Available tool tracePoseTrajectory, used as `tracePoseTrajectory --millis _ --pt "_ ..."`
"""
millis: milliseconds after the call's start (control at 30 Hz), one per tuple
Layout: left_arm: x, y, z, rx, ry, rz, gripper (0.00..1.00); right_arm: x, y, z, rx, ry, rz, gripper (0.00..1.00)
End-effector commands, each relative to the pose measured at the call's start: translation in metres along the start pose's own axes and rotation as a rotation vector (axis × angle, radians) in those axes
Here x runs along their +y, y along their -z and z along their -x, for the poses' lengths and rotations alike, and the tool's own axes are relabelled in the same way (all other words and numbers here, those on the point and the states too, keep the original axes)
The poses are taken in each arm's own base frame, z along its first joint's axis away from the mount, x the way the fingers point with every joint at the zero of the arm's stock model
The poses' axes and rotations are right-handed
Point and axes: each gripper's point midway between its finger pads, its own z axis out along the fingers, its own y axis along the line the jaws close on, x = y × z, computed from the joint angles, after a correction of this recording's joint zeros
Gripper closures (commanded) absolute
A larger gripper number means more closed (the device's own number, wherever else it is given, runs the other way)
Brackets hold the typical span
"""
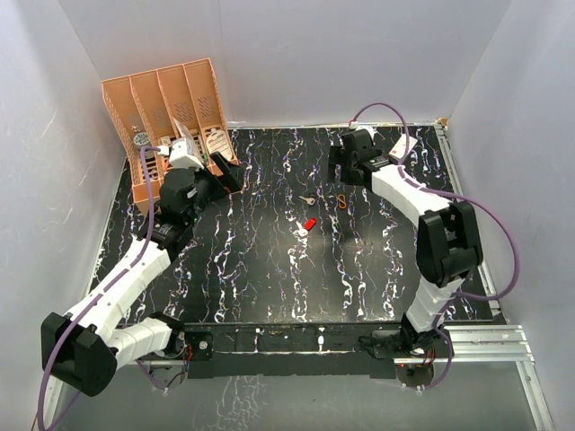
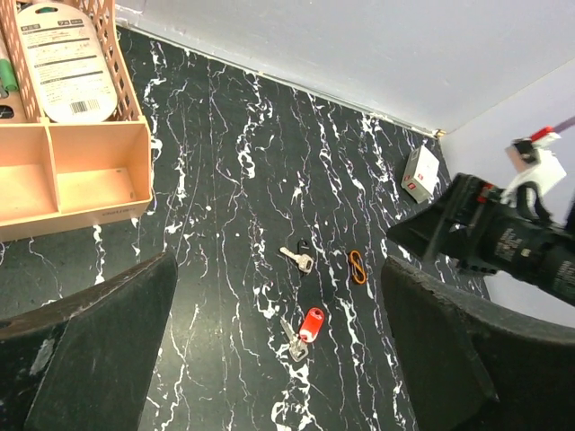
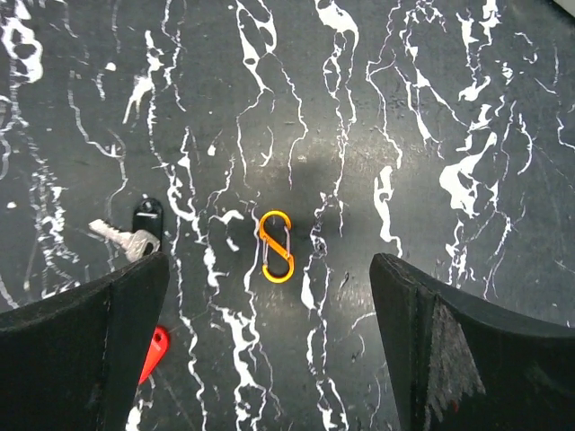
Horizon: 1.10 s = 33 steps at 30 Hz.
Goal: Put the keys on the keyring
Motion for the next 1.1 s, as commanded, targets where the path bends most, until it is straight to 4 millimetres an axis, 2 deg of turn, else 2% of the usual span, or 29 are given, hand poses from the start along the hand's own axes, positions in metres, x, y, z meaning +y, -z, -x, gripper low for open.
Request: tracePoseTrajectory --millis 0,200,467,900,1067 --pt "-0.011 -0.001 0.017 -0.051 -0.003 -0.04 0.06 -0.007 -0.019 0.001 0.029 0.079 -0.053 0.08" --pt "-0.01 -0.004 0.014 -0.037 -0.007 -0.036 0.07 -0.008 -0.033 -0.014 0.083 0.114 -0.048 0.15" --pt "-0.009 -0.004 0.014 -0.041 -0.008 -0.03 0.08 -0.011 -0.039 -0.03 0.148 0.131 -0.018 0.29" --pt "-0.007 -0.004 0.013 -0.041 -0.006 -0.019 0.08 -0.004 -0.052 -0.051 0.217 0.13 0.036 0.36" --pt "-0.006 -0.005 0.011 -0.037 -0.006 -0.016 0.08 -0.001 -0.055 -0.056 0.231 0.127 0.049 0.43"
